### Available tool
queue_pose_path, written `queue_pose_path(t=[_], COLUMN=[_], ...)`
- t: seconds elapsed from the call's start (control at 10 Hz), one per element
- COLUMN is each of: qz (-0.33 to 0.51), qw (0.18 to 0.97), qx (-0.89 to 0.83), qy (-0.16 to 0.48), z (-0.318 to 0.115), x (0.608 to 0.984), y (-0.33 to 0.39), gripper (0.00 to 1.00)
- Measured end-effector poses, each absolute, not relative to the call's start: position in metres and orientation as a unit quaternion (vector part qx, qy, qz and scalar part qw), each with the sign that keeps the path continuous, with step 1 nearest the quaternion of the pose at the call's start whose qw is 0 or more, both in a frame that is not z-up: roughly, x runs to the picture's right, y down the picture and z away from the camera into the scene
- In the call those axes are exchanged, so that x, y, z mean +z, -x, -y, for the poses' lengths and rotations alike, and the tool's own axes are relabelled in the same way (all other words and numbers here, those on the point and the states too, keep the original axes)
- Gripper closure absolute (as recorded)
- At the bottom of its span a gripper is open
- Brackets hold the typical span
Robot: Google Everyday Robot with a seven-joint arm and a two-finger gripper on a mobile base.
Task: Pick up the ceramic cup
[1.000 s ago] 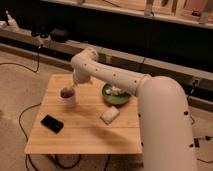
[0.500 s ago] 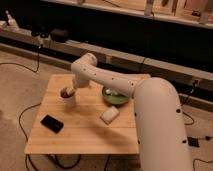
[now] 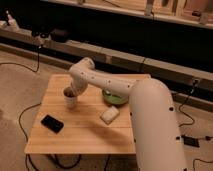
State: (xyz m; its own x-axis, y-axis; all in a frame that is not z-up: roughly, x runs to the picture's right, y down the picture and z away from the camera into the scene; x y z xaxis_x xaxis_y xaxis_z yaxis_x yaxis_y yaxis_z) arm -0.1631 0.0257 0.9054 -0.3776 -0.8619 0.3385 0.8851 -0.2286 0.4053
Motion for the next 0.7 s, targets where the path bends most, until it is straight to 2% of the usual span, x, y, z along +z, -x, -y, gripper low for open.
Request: queue_pose_path(t=[0.1, 0.2, 0.7], qz=[0.277, 0.286, 0.306], qw=[0.554, 0.552, 0.547], qx=[-0.785, -0.783, -0.779], qy=[0.017, 0.01, 0.0], z=[-0.024, -0.018, 0.017], x=[0.903, 0.895, 0.852], y=[0.167, 0.171, 0.137], gripper=[0.96, 1.0, 1.0])
